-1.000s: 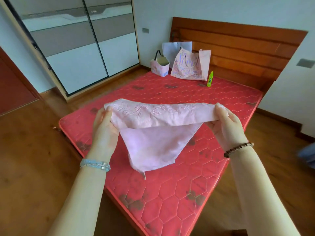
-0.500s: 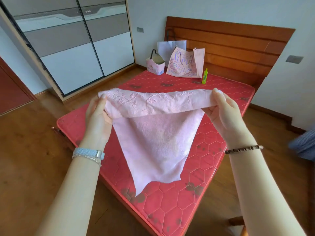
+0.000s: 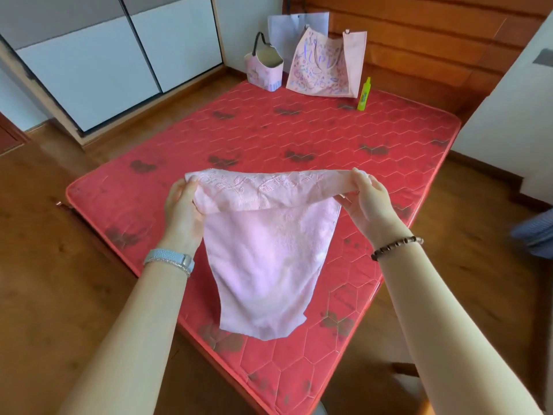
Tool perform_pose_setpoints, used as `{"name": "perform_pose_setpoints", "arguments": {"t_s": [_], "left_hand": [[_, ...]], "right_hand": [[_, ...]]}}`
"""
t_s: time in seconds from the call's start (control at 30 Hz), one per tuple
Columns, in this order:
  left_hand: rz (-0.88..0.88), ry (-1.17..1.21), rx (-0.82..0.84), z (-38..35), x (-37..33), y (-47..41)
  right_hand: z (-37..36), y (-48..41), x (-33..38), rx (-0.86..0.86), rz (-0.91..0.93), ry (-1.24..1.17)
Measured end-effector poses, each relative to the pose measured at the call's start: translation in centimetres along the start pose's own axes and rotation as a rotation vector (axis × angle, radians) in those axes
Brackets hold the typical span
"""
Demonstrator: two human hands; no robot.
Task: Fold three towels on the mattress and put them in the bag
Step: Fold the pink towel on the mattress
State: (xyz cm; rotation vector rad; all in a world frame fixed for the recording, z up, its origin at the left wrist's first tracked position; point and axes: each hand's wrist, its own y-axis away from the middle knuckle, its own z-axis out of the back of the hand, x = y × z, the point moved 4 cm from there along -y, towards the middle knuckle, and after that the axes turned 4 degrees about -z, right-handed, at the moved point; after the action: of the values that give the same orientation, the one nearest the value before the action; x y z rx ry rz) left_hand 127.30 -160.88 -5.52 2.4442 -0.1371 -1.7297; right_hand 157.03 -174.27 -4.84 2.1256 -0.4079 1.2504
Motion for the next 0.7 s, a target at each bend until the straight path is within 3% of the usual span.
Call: {"name": "perform_pose_setpoints", "arguments": {"t_s": [0.37, 0.57, 0.7], "left_hand": [[0.172, -0.068, -0.178, 3.9, 13.0, -5.2], [0.357, -0.417, -0.245, 10.9, 26.3, -6.9], [0.497, -0.512, -0.246, 17.3, 36.8, -5.8]], "right_hand": [[2.7, -9.6, -12.5, -0.102, -0.228, 0.019], [7.9, -12.4, -26.1, -0.200, -0.438, 0.147], [12.5, -12.5, -37.0, -0.319, -0.599, 0.296]]}}
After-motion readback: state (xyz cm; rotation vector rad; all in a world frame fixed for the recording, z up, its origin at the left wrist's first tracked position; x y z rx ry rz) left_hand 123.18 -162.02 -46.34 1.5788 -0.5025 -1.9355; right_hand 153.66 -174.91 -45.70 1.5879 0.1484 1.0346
